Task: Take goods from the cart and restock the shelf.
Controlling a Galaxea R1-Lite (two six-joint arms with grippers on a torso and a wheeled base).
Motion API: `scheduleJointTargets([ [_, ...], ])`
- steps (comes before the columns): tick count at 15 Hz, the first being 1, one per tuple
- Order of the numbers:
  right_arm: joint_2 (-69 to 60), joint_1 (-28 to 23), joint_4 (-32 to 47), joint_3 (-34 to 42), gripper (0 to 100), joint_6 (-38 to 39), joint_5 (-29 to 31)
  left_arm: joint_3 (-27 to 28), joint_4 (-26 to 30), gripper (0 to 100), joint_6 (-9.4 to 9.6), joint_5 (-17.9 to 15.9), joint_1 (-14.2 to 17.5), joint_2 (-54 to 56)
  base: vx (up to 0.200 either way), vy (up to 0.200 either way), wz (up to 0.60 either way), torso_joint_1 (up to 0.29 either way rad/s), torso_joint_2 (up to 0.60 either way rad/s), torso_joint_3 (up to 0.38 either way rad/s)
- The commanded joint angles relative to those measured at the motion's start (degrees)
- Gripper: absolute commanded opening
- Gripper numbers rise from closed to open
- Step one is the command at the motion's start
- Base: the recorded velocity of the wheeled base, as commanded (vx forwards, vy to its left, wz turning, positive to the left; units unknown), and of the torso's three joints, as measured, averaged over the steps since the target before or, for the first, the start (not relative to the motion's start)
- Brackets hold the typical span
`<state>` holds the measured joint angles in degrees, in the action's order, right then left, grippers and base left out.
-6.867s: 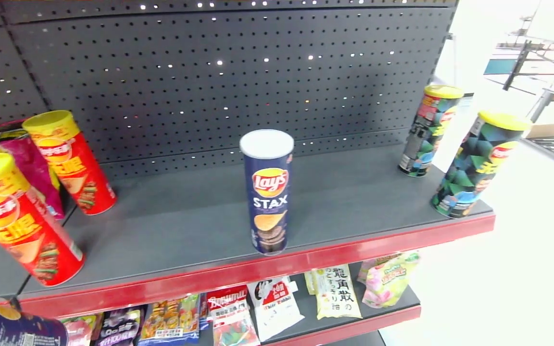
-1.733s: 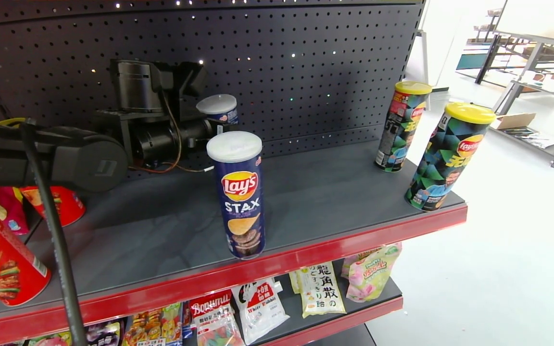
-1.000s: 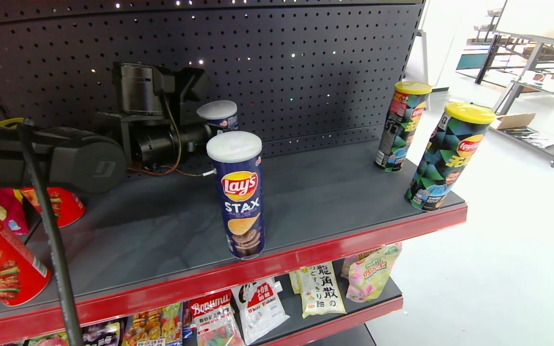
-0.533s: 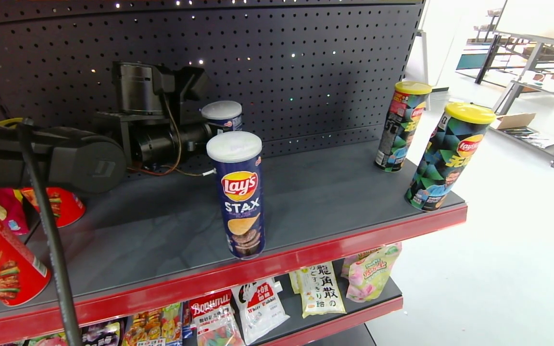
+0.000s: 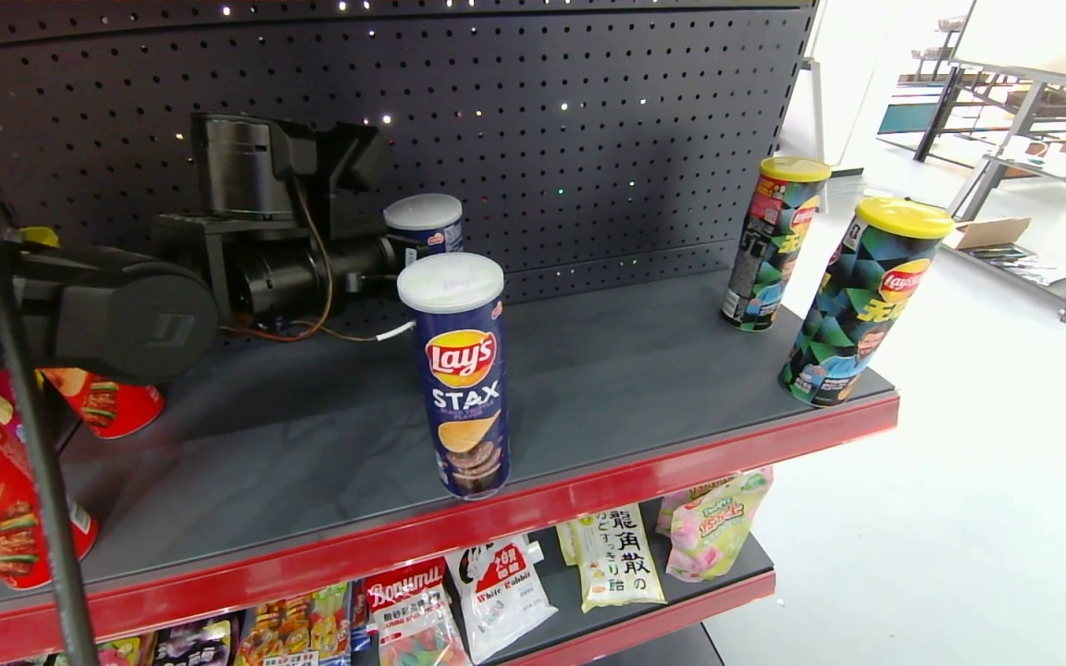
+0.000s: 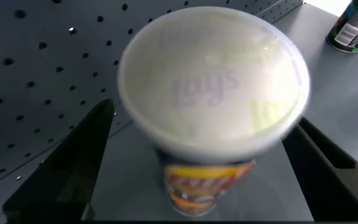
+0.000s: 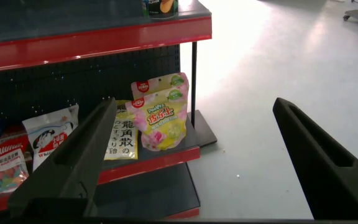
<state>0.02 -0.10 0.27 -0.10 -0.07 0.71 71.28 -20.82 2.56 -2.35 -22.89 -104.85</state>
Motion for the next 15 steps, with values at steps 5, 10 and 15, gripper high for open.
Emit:
scheduleJointTargets([
  [5, -0.02, 0.01, 0.0, 0.01, 100, -0.01, 0.0, -10.63, -0.1, 100, 0.08, 0.07, 0.31, 11.25, 0.0, 0.0, 0.0, 0.0, 0.0, 0.0],
  [10, -0.02, 0.01, -0.09, 0.01, 100, -0.01, 0.0, -26.63, -0.1, 100, 0.43, 0.68, 2.94, 26.98, 0.0, 0.0, 0.0, 0.0, 0.0, 0.0],
  [15, -0.02, 0.01, 0.0, 0.01, 100, -0.01, 0.0, -40.6, 3.59, 100, 0.43, -0.11, 5.32, 50.45, 0.0, 0.0, 0.0, 0.0, 0.0, 0.0],
])
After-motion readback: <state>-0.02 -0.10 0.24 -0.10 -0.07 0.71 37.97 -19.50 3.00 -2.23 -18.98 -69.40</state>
